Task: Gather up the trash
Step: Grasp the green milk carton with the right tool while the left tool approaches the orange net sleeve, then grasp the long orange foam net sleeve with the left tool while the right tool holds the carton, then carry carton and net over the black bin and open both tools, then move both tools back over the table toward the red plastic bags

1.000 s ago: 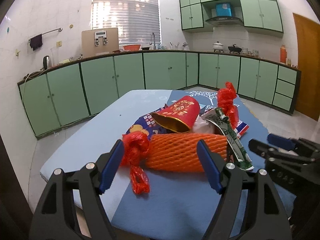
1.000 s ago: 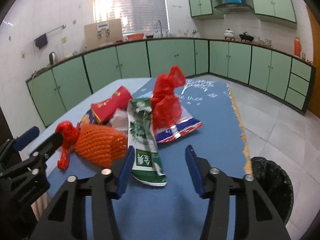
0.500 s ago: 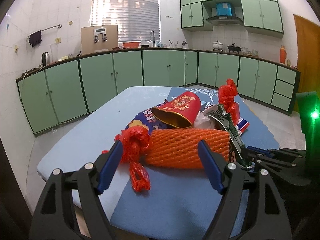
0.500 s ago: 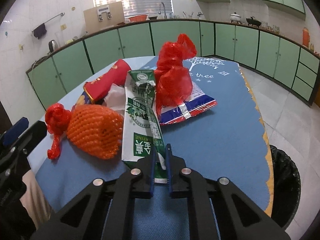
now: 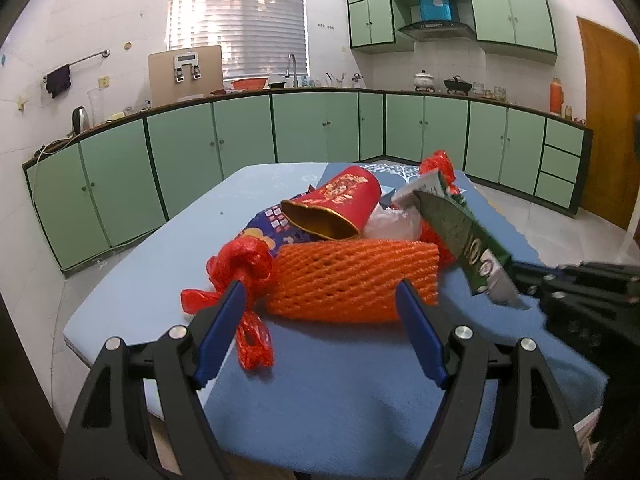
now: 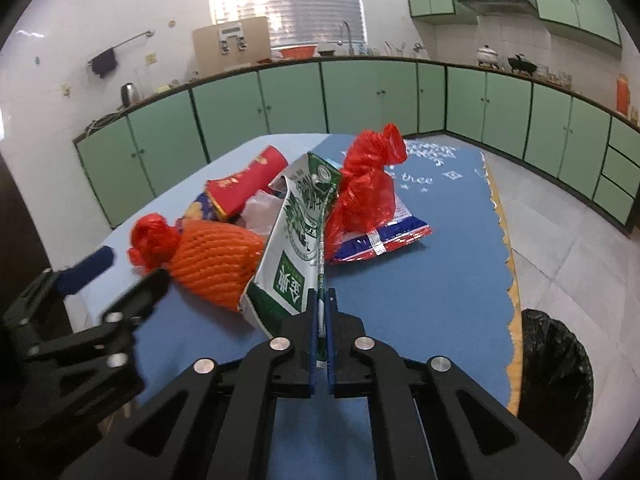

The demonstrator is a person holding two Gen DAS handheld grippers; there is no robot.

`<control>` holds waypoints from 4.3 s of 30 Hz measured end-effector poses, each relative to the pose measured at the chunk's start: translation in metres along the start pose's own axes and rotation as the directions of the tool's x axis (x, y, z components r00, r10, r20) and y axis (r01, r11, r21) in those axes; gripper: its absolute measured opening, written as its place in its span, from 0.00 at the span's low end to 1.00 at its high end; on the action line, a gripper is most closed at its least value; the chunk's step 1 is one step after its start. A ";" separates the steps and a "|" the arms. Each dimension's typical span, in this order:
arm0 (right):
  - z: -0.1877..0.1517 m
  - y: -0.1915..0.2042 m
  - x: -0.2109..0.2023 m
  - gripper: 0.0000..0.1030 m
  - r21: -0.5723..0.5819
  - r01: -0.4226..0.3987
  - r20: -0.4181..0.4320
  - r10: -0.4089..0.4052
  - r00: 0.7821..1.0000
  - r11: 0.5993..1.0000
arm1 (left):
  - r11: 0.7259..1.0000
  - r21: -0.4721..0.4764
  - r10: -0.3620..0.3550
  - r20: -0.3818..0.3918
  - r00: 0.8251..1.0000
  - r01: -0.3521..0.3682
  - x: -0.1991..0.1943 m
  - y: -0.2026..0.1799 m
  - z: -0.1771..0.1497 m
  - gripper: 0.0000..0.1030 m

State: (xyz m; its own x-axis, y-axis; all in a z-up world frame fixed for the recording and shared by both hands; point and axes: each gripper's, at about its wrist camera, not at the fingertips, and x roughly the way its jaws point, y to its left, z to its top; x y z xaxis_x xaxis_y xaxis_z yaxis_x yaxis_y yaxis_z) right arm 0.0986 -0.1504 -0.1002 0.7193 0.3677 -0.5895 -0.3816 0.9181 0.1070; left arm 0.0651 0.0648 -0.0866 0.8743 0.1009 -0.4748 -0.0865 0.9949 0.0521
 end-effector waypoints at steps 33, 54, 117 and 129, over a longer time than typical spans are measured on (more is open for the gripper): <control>-0.021 -0.068 -0.052 0.04 0.100 0.171 0.060 -0.178 0.982 0.980 | 0.996 -0.044 0.077 -0.077 0.994 -0.080 0.041 -0.052 0.005 0.43; -0.027 -0.069 -0.073 0.04 0.100 0.188 0.100 -0.198 0.975 0.977 | 0.994 -0.017 -0.108 0.119 0.987 0.111 -0.060 -0.033 0.015 0.07; -0.007 -0.142 -0.111 0.91 0.257 0.318 0.127 -0.358 0.925 0.913 | 0.968 0.027 -0.251 0.081 0.965 0.250 0.000 -0.095 0.053 0.75; 0.013 -0.063 -0.056 0.92 0.182 0.212 0.161 -0.242 0.957 0.960 | 0.997 -0.048 0.061 0.000 0.998 -0.061 0.022 0.016 0.034 0.77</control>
State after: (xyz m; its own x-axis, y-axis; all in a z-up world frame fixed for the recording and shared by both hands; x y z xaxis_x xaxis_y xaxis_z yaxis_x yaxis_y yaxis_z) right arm 0.0900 -0.2264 -0.0634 0.8740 0.1534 -0.4611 -0.1080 0.9865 0.1234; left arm 0.0993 0.0831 -0.0668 0.8672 0.1619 -0.4709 -0.1629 0.9859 0.0389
